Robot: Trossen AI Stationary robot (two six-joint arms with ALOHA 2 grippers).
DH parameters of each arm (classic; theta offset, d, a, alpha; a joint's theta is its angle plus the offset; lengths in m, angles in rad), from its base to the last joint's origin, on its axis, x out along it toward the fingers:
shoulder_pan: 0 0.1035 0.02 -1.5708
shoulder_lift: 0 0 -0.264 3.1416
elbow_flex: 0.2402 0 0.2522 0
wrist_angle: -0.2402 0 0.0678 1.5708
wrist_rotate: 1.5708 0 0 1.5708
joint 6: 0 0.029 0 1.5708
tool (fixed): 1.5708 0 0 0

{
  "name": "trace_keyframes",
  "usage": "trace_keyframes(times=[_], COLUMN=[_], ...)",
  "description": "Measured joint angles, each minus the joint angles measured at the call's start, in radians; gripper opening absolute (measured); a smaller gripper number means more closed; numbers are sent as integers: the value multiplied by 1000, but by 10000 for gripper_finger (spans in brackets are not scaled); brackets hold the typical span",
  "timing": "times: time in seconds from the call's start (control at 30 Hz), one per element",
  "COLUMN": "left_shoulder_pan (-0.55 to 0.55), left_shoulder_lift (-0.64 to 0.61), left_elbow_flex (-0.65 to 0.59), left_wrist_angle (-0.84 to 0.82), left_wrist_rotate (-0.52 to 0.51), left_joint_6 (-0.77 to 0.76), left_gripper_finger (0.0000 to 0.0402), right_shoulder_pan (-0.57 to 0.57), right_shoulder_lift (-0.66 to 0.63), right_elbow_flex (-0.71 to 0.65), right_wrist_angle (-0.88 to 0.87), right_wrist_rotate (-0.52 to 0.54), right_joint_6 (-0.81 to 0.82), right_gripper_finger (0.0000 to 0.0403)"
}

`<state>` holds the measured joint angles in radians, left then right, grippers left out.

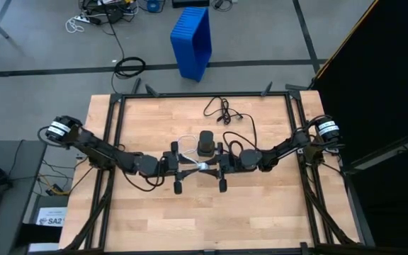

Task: Insert USB
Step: Insert the charger adapter into the black outlet extension

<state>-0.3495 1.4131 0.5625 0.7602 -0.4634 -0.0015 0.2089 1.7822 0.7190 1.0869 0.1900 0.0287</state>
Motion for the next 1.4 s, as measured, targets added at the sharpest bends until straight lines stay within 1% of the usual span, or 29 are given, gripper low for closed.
trace_keyframes(times=[0.17,0.27,0.43,0.5,0.63,0.77,0.87,0.93,1.03,1.13,1.2,1.3,1.4], left_shoulder_pan=[-34,-52,-72,-83,-124,-165,-168,-168,-161,-158,-153,-144,-130], left_shoulder_lift=[-57,-84,-88,-89,-89,-89,-86,-84,-71,-54,-43,-38,-38], left_elbow_flex=[-4,1,0,0,1,1,2,2,2,2,3,4,10], left_wrist_angle=[-187,-211,-211,-206,-201,-160,-115,-116,-116,-109,-84,-61,-53], left_wrist_rotate=[-74,-111,-113,-112,-113,-111,-123,-138,-149,-149,-150,-144,-108], left_joint_6=[-6,-32,-27,6,152,298,315,317,335,334,348,393,431], left_gripper_finger=[103,103,103,103,103,103,104,104,107,119,134,165,200], right_shoulder_pan=[-2,-1,-1,-5,-42,-97,-129,-140,-142,-140,-138,-125,-111], right_shoulder_lift=[-7,-5,-4,-4,-3,-2,-2,-2,-2,-1,-1,-1,-1], right_elbow_flex=[4,3,1,1,-1,-1,-1,-1,-1,8,28,66,106], right_wrist_angle=[22,19,16,7,-56,-117,-154,-168,-167,-176,-195,-272,-336], right_wrist_rotate=[13,10,7,1,-105,-164,-245,-258,-258,-269,-302,-329,-343], right_joint_6=[6,6,9,30,142,268,368,413,424,449,457,429,398], right_gripper_finger=[65,65,65,65,65,65,65,65,65,65,65,65,65])
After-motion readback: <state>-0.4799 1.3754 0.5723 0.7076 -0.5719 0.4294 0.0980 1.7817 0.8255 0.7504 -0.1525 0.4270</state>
